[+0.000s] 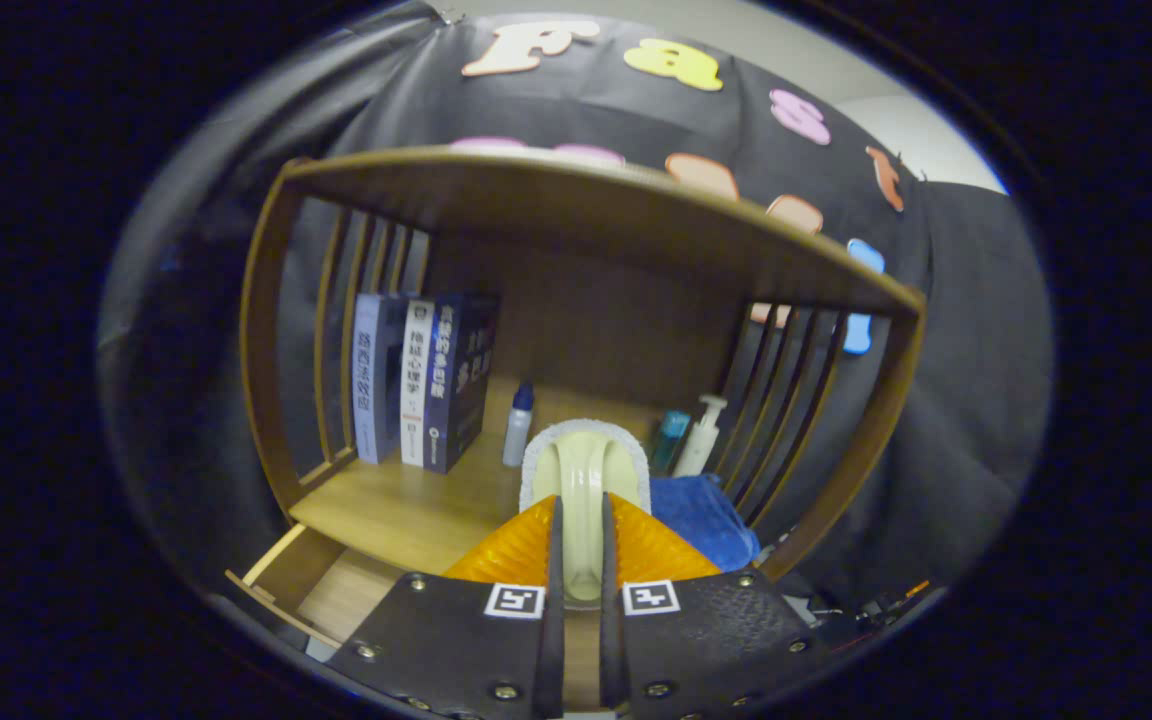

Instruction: Pull open the drawer, take out the items inside it, and place them on the countertop above the cabinet.

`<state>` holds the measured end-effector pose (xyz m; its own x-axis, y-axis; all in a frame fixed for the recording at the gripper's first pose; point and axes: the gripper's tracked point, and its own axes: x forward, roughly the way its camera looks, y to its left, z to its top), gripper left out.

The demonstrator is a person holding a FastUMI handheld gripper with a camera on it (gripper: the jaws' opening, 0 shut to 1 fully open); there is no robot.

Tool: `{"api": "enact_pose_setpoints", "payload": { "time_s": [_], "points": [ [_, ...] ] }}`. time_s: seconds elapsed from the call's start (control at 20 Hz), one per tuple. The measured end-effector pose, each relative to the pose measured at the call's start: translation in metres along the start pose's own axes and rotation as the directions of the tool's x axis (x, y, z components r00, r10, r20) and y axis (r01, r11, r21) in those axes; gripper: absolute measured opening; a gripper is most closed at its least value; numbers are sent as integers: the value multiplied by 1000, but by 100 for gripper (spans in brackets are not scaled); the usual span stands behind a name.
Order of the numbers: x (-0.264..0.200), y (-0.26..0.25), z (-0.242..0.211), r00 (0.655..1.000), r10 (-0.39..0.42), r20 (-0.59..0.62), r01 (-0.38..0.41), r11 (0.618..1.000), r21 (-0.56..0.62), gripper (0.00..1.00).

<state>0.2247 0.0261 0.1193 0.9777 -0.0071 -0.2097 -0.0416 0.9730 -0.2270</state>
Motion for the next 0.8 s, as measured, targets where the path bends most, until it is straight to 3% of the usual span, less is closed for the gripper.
{"api": "enact_pose_setpoints", "payload": {
  "time_s": [0.2, 0.35, 0.8],
  "points": [
    [53, 18, -49, 978, 76, -196, -48, 988, 143, 15],
    [80, 24, -92, 945, 108, -309, -37, 973, 228, 14],
    [144, 46, -88, 956, 277, -102, -186, 834, 520, 15]
  ]
}}
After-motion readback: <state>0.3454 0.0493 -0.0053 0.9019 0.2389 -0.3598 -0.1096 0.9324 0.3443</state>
